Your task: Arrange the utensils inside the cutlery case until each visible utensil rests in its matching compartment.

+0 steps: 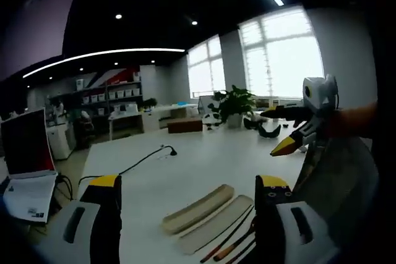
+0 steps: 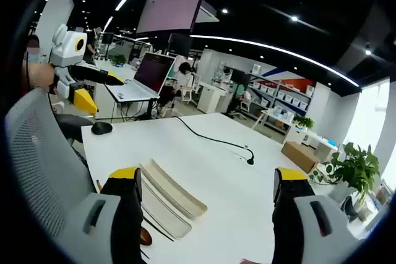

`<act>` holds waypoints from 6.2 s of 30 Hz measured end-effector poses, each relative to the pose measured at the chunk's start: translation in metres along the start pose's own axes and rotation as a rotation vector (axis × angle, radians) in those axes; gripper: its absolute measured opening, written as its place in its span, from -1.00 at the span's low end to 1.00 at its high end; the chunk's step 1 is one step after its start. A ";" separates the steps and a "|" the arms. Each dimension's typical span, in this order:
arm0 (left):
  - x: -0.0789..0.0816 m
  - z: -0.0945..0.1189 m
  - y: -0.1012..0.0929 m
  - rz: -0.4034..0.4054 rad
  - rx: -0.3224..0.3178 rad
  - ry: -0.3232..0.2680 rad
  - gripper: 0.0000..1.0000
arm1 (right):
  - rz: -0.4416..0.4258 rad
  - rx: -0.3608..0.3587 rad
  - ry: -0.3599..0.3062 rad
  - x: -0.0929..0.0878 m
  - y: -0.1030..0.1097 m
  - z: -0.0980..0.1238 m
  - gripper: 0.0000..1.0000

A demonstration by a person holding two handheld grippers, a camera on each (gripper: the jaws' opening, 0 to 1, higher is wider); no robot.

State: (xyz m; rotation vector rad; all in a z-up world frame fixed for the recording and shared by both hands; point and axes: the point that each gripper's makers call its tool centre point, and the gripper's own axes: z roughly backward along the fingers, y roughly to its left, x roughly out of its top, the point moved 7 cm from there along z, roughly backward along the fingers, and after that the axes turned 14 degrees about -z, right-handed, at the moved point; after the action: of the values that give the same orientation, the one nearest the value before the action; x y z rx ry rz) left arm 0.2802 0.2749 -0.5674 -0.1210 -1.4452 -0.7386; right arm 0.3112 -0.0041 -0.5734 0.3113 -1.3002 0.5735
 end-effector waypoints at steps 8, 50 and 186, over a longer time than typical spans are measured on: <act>-0.006 -0.002 -0.002 0.039 -0.040 0.034 0.67 | 0.005 0.021 0.002 0.000 0.005 -0.001 0.71; -0.011 -0.006 -0.011 0.013 -0.098 0.081 0.64 | 0.025 0.050 0.062 -0.009 0.010 -0.005 0.62; -0.023 -0.001 0.007 -0.069 -0.030 0.167 0.53 | 0.310 0.700 0.778 -0.123 0.083 -0.111 -0.38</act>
State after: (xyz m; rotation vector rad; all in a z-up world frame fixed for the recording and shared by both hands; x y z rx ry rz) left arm 0.2863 0.2889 -0.5860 -0.0315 -1.2846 -0.8081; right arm 0.3358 0.0950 -0.7281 0.4024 -0.3580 1.2672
